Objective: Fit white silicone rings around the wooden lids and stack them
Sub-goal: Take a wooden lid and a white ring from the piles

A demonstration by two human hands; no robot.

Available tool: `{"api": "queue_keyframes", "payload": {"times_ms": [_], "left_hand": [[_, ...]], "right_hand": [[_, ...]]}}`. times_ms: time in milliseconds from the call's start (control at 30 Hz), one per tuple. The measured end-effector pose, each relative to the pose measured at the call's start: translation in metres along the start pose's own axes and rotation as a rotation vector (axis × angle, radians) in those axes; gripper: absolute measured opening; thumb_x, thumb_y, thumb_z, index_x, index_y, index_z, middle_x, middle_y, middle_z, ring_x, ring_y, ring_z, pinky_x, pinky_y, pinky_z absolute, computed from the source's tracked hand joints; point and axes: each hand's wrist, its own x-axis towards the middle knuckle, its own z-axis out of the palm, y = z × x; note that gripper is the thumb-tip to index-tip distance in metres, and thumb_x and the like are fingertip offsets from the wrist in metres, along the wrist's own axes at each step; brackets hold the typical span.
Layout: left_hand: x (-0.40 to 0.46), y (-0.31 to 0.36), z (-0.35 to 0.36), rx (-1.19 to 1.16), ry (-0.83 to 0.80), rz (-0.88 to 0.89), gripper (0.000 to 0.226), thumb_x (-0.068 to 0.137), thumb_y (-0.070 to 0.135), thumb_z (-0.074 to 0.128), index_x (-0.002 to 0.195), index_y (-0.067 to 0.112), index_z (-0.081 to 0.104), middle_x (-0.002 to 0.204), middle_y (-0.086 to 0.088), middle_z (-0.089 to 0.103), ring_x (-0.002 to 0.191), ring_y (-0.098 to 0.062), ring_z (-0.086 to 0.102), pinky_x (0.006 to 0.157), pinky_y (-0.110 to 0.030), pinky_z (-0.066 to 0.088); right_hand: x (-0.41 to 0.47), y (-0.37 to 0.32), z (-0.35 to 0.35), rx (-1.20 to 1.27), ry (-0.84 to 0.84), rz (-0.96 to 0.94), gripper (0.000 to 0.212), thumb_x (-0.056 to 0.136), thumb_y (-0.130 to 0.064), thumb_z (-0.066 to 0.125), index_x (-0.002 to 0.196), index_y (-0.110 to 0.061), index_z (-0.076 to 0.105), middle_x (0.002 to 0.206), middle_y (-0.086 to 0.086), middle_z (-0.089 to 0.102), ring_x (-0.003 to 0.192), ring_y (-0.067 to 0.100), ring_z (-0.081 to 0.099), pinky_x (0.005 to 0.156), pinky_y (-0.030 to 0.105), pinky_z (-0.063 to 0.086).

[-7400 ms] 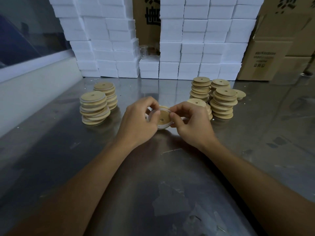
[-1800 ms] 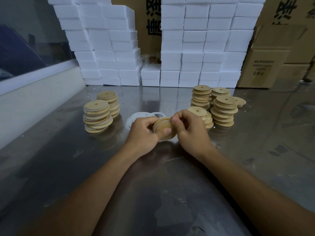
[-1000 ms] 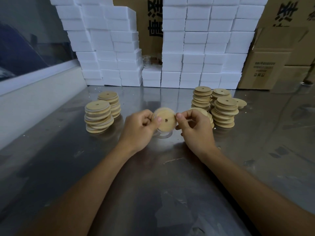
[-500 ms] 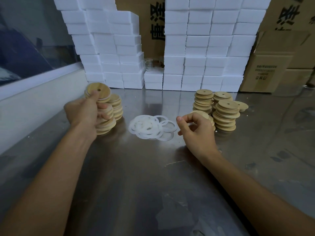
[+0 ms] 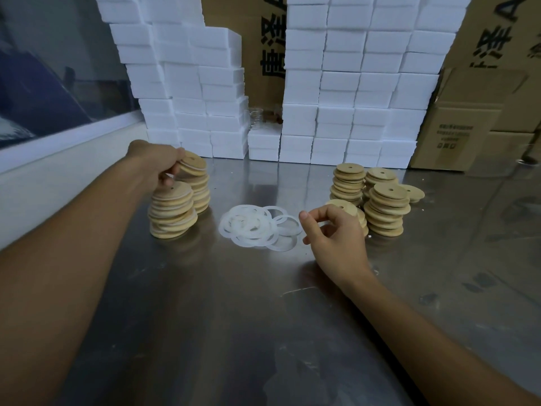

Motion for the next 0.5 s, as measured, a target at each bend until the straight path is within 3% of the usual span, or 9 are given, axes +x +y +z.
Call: {"api": "queue_keyframes", "payload": {"times_ms": [200,267,400,500], "left_hand": [[0.002,-0.005,0.002,0.335,0.153,0.055,0.037,0.082,0.039,0.075,0.074,0.007,0.059,0.065,-0.008,0.062,0.042,-0.017,0.05,0.037,-0.021,0.037],[0.0,-0.006,0.003,0.423,0.222,0.108,0.037,0.08,0.035,0.078,0.075,0.007,0.054,0.071,-0.008,0.06,0.054,-0.021,0.056,0.043,-0.025,0.04],[-0.012,-0.008,0.009,0.507,0.348,0.205,0.03,0.08,0.028,0.075,0.088,0.01,0.053,0.1,-0.014,0.063,0.092,-0.036,0.062,0.07,-0.037,0.045],[-0.026,-0.015,0.016,0.549,0.447,0.386,0.022,0.087,0.029,0.066,0.085,0.008,0.059,0.096,-0.016,0.066,0.089,-0.038,0.062,0.072,-0.04,0.046]], "right_hand": [[0.0,0.0,0.0,-0.005,0.002,-0.008,0.017,0.092,-0.03,0.067,0.078,-0.02,0.064,0.075,-0.006,0.067,0.065,0.022,0.067,0.056,0.028,0.05],[0.0,0.0,0.001,-0.022,0.02,-0.02,0.017,0.091,-0.03,0.067,0.077,-0.021,0.064,0.074,-0.006,0.067,0.067,0.017,0.067,0.06,0.031,0.053],[0.001,0.001,-0.001,-0.156,0.111,-0.125,0.016,0.091,-0.027,0.067,0.077,-0.02,0.063,0.072,-0.01,0.062,0.072,0.01,0.058,0.068,0.037,0.051],[0.004,0.001,-0.009,-0.377,0.187,-0.226,0.009,0.09,-0.023,0.065,0.095,-0.016,0.066,0.094,-0.004,0.065,0.093,0.019,0.054,0.082,0.043,0.047]]}}
